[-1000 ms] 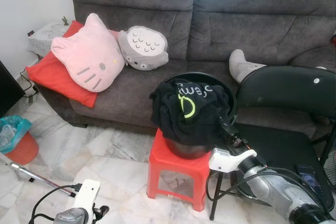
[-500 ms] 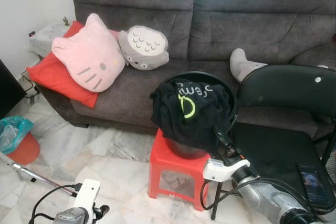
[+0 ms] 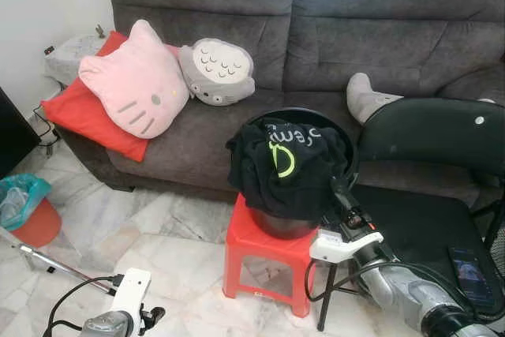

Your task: Hang hanger

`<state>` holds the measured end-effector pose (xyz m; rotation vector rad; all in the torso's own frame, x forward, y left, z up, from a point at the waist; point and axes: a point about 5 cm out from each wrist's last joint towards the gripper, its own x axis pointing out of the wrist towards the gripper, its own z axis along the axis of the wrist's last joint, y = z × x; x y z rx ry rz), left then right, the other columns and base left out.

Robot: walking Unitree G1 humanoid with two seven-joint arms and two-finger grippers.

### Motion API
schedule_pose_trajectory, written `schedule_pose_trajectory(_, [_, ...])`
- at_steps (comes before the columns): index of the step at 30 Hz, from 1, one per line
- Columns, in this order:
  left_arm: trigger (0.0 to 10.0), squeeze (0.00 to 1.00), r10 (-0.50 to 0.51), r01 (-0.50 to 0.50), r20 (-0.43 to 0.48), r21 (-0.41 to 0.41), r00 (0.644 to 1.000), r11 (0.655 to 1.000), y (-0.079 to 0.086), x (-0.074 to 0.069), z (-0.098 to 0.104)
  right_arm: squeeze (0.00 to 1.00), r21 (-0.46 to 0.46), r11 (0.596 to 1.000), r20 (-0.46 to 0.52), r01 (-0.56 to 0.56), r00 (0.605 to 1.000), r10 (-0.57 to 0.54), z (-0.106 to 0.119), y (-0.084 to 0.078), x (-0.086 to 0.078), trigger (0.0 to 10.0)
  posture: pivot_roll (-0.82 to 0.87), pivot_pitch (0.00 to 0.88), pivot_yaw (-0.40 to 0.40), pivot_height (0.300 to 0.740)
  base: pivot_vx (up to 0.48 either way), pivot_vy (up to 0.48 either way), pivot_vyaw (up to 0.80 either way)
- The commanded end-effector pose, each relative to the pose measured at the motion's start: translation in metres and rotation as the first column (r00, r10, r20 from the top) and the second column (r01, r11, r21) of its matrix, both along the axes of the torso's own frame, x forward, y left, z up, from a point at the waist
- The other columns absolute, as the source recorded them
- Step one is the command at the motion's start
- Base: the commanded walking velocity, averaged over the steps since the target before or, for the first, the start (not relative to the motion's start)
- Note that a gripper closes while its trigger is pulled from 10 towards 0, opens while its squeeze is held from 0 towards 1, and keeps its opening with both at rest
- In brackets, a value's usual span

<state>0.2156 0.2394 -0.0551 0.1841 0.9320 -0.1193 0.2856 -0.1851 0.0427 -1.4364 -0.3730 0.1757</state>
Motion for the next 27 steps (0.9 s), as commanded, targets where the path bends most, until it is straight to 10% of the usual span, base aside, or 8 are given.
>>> schedule_pose_trajectory(1, [10.0,0.00,-0.001,0.001,0.000,0.014,1.000,1.000,0.005,0.000,0.002,0.00,0.011,1.000,0.030,-0.023,0.999,0.022,0.007,0.002,0.004,10.0,-0.08,0.000,0.043,0.740,0.000,0.000,0.00])
schedule_pose_trajectory(12, [10.0,0.00,-0.007,0.007,0.003,0.013,1.000,1.000,0.004,0.001,0.002,0.00,0.046,0.998,-0.041,-0.047,0.998,0.049,-0.005,0.007,-0.005,10.0,-0.08,0.000,0.044,0.740,0.000,0.000,0.00])
schedule_pose_trajectory(22, [10.0,0.00,-0.004,0.004,0.018,0.008,1.000,1.000,0.004,0.002,0.002,0.00,0.041,0.995,0.177,0.086,0.980,-0.092,0.017,-0.013,0.004,10.0,-0.08,0.000,0.041,0.740,0.000,0.000,0.00])
schedule_pose_trajectory(27, [10.0,0.00,-0.008,0.008,0.018,0.007,1.000,1.000,0.003,0.002,0.002,0.00,0.129,0.983,0.108,0.132,0.983,-0.147,0.017,-0.014,0.010,10.0,-0.08,0.000,0.041,0.740,0.000,0.000,0.00])
